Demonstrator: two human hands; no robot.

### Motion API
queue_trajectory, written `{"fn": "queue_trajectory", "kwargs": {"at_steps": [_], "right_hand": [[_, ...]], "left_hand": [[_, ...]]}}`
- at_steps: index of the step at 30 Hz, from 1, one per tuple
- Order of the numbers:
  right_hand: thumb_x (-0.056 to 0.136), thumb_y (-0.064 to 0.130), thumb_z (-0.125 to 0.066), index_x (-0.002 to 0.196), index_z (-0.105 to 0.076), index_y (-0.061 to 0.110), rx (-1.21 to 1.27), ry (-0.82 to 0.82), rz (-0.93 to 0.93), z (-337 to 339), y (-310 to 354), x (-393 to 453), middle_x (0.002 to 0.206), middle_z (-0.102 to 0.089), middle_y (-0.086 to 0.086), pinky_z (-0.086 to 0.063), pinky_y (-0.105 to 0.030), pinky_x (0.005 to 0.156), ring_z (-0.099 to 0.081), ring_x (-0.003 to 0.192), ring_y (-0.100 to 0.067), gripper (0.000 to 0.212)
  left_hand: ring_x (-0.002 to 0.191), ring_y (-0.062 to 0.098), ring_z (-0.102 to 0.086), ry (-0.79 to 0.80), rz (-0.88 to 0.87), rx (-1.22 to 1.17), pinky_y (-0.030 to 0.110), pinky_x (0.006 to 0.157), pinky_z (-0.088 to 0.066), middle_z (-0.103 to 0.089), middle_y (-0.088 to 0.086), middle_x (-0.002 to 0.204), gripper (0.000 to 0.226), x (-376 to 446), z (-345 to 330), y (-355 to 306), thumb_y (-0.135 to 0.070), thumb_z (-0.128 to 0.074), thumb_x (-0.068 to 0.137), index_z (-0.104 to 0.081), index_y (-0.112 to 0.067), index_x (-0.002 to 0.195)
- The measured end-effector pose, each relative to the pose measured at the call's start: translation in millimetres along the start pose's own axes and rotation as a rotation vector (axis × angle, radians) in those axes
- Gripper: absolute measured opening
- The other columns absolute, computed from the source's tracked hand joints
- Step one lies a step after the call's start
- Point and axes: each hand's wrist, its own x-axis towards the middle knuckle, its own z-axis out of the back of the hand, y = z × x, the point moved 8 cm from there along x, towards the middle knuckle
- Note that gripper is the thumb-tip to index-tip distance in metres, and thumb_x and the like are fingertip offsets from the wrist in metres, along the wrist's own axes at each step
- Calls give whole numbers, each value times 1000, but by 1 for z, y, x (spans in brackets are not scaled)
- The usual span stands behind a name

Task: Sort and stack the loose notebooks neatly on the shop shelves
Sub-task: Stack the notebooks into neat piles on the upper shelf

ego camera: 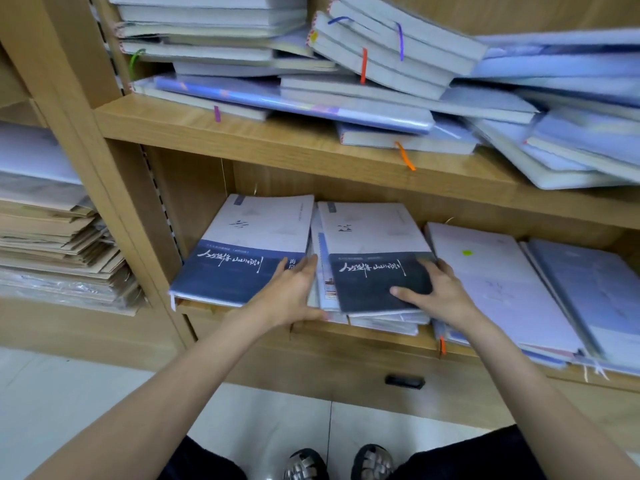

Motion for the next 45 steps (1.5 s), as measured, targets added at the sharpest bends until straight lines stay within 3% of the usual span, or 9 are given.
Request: {"fn": "queue_trajectory", "kwargs": {"at_steps": [8, 11, 15, 17, 24, 28, 33, 37, 45], "right_hand": [[83, 65, -50, 148, -20, 20, -124, -92, -145, -16, 16, -11, 155, -5, -17, -25, -50, 110, -20, 135, -43, 84], [89, 53, -51, 144, -29, 19, -169, -181, 39, -3, 39, -27, 156, -7, -12, -18, -48, 113, -9, 141, -35, 68], [90, 35, -57, 142, -32, 21, 26, -326, 468, 27, 78, -82, 154, -13, 0, -35, -26, 104, -23, 139, -18, 59], [93, 32, -54, 140, -33, 19, 103, -479, 677, 54, 97, -116, 149, -23, -1, -36, -11, 98, -39, 129, -15, 54], [88, 18, -54, 127, -46, 8, 195, -781, 1008, 134, 156, -169, 125, -42, -6, -47, -22, 89, -52, 109, -19, 41], [86, 29, -58, 116, -58, 4, -85, -639, 925, 156, 197, -124, 118, -58, -12, -28, -15, 95, -52, 112, -25, 40], [92, 36, -54, 117, -62, 14, -384, -408, 806, 172, 233, -88, 116, -66, -9, -42, -36, 88, -57, 109, -28, 35], [96, 46, -40, 123, -52, 16, -950, -405, 743, 168, 246, -89, 123, -59, -4, -42, -35, 85, -54, 114, -26, 42], [87, 13, -49, 110, -56, 16, -914, -532, 693, 167, 247, -63, 123, -56, 2, -39, -32, 65, -57, 108, -27, 24]], "left_hand": [[145, 19, -6, 20, 46, -24, 41, 118, 3, -18, 11, 155, 76, 11, 4, 4, -30, -61, 88, -18, -11, 148], [145, 21, -10, -47, -24, 62, 41, 116, 0, -11, 5, 157, 69, -5, 19, -5, -32, -59, 90, -23, -18, 147], [122, 27, -51, -475, -236, 189, 42, 109, -25, -45, 13, 140, 51, -63, 68, -13, -10, -68, 81, -52, -10, 129], [112, 20, -53, -698, -285, 141, 33, 101, -37, -56, 13, 128, 38, -97, 100, -15, -10, -56, 84, -55, -8, 122], [109, 21, -47, -1125, -391, 164, 25, 95, -30, -51, 9, 118, 34, -135, 202, -58, -6, -45, 85, -58, -5, 116], [117, 23, -41, -1030, -260, 127, 36, 97, -30, -51, 9, 127, 42, -108, 234, -63, -20, -45, 83, -54, -9, 123], [141, 25, -15, -768, -117, 341, 45, 113, -5, -34, -1, 148, 49, -74, 266, -49, -39, -55, 86, -49, -21, 132], [140, 28, -19, -675, -134, 354, 43, 114, -16, -32, 1, 150, 52, -69, 279, -43, -41, -58, 85, -49, -23, 133], [145, 13, -2, -454, -42, 390, 52, 115, 0, -2, -13, 157, 51, -64, 273, -28, -40, -53, 91, -39, -35, 140]]}}
